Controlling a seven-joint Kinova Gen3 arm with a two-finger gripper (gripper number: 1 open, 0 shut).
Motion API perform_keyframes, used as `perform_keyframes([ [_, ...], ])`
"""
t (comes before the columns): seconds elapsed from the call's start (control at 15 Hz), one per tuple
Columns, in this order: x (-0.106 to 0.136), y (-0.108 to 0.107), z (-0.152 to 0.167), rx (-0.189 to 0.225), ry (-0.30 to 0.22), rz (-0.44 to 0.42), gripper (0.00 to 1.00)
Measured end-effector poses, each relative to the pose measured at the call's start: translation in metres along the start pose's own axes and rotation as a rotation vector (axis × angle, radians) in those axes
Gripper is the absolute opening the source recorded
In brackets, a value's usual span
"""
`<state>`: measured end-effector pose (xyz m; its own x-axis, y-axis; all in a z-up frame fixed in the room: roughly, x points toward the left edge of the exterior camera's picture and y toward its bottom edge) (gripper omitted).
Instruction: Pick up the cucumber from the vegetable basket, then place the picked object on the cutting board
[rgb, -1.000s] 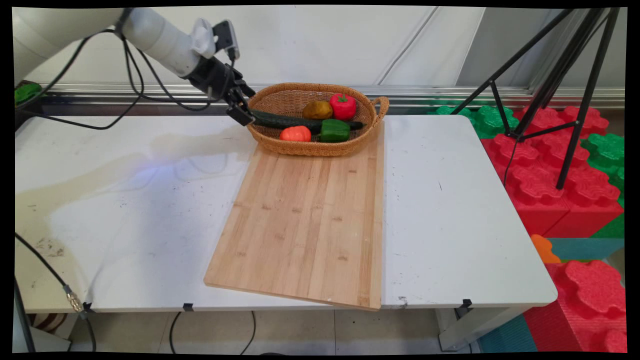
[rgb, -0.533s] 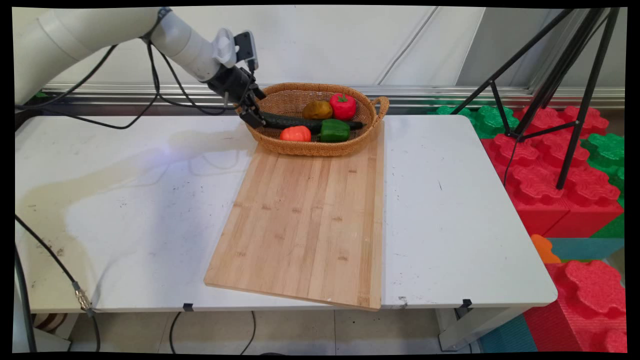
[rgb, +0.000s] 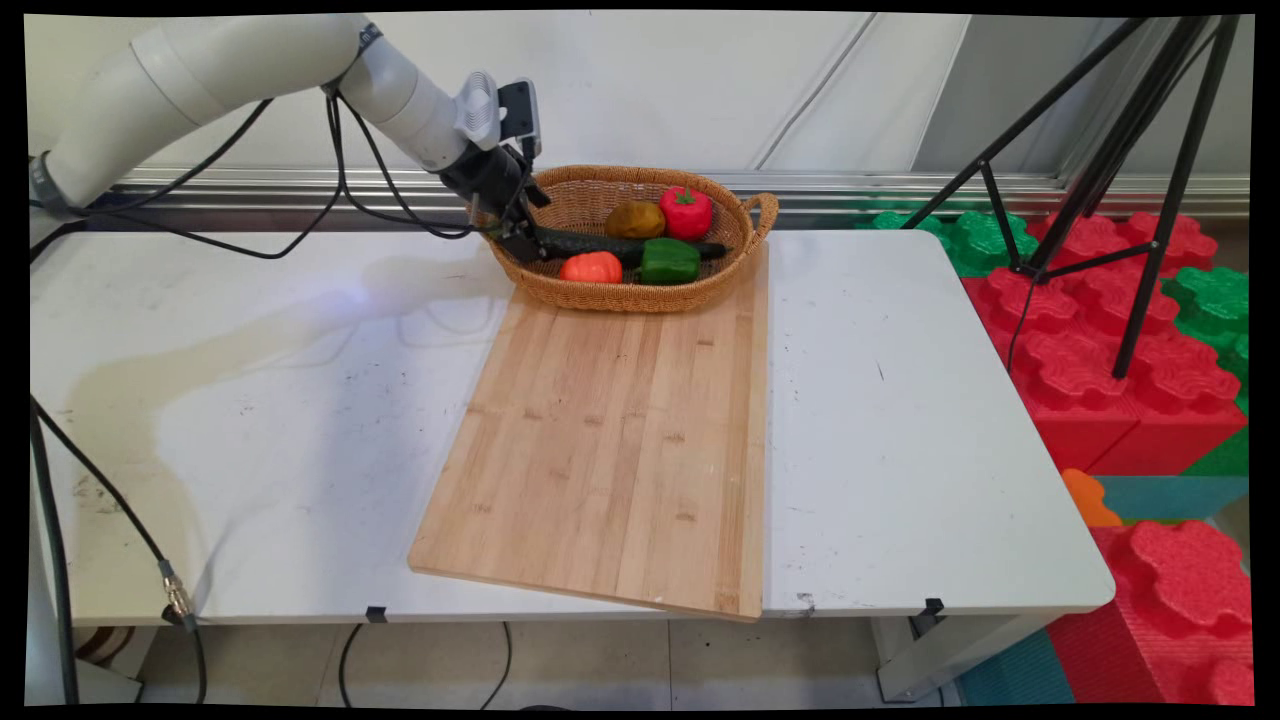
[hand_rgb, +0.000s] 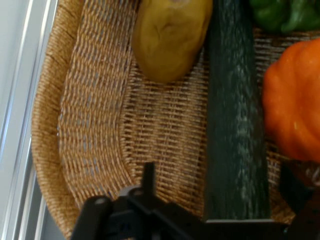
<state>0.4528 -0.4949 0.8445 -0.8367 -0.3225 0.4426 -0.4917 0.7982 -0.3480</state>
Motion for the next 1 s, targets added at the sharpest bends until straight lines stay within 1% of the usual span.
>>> perform_keyframes([
  [0.07,0.0012,-0.0002,0.0021,-0.001,-0.002,0.006,0.0],
  [0.73,0.0063,-0.0007,0.0094,-0.007,-0.007,0.044,0.0],
  [1.0,0.0106,-0.0025,0.003,-0.009,0.01,0.055,0.0],
])
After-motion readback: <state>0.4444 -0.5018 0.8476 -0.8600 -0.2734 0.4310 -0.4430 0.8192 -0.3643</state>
